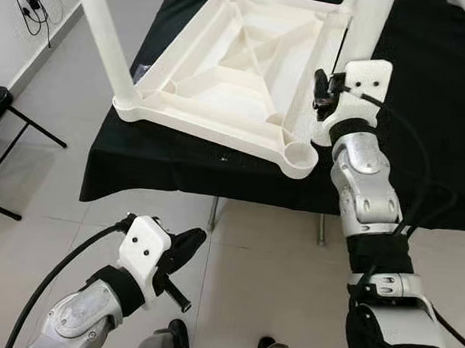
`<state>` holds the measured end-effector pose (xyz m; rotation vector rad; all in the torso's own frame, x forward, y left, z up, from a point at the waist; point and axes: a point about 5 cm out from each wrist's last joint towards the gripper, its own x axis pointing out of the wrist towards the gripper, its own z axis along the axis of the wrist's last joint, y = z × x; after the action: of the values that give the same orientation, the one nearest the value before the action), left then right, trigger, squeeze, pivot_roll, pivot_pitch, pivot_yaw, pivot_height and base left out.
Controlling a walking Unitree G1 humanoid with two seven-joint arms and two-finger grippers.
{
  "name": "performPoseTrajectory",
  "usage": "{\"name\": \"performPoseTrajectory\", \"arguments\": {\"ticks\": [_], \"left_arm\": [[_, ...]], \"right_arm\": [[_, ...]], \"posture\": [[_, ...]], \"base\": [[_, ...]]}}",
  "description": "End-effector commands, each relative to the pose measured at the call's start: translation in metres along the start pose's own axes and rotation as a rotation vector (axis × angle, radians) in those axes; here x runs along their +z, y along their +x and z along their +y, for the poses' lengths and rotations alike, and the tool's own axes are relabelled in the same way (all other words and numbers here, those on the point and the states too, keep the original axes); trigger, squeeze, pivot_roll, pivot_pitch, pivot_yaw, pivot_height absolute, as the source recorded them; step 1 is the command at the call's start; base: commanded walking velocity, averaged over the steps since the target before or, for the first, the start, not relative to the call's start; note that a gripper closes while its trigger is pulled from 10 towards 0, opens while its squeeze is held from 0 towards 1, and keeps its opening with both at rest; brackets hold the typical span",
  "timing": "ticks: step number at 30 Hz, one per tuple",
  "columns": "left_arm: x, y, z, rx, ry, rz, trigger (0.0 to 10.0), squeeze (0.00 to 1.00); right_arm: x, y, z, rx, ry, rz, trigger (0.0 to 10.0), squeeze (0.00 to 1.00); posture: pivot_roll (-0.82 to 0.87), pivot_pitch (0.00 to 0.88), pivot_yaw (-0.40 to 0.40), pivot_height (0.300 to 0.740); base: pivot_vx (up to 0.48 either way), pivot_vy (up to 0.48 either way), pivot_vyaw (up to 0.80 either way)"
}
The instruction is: Building children table
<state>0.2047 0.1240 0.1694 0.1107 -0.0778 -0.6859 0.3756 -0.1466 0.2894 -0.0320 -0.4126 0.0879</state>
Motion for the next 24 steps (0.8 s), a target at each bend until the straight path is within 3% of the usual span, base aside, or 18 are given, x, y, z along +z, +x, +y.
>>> {"name": "performPoseTrajectory", "arguments": {"ticks": [1, 4, 6, 11, 14, 18, 24], "left_arm": [[-0.006, -0.001, 0.005, 0.051, -0.009, 0.037, 10.0, 0.00], [-0.007, 0.002, 0.013, 0.105, -0.011, 0.046, 10.0, 0.00], [-0.007, 0.006, 0.027, 0.203, -0.038, 0.042, 10.0, 0.00], [-0.006, 0.011, 0.035, 0.257, -0.026, 0.026, 10.0, 0.00], [-0.002, 0.013, 0.040, 0.300, 0.019, 0.006, 10.0, 0.00], [-0.003, 0.015, 0.042, 0.337, 0.108, 0.028, 10.0, 0.00], [-0.006, 0.011, 0.042, 0.318, 0.047, 0.027, 10.0, 0.00]], "right_arm": [[0.013, -0.005, 0.008, 0.111, 0.114, -0.059, 10.0, 0.00], [0.019, -0.013, 0.007, 0.166, 0.152, -0.080, 10.0, 0.00], [0.025, -0.023, 0.001, 0.200, 0.189, -0.072, 10.0, 0.00], [0.024, -0.034, -0.001, 0.232, 0.200, -0.053, 10.0, 0.00], [0.018, -0.050, 0.003, 0.271, 0.181, -0.022, 10.0, 0.00], [-0.017, -0.081, 0.011, 0.268, 0.175, 0.143, 10.0, 0.00], [-0.030, -0.092, 0.018, 0.265, 0.189, 0.214, 10.0, 0.00]], "posture": [[-0.01, 0.236, 0.009, 0.740], [-0.02, 0.226, 0.005, 0.740], [-0.04, 0.205, 0.001, 0.740], [-0.05, 0.183, -0.004, 0.740], [-0.05, 0.170, -0.007, 0.740], [-0.05, 0.137, -0.015, 0.740], [-0.05, 0.111, -0.005, 0.740]], "base": [[0.000, 0.000, 0.00], [0.000, 0.000, 0.00], [0.000, 0.000, 0.00], [0.000, 0.000, 0.00], [0.000, 0.000, 0.00], [0.000, 0.000, 0.00], [0.000, 0.000, -0.53]]}}
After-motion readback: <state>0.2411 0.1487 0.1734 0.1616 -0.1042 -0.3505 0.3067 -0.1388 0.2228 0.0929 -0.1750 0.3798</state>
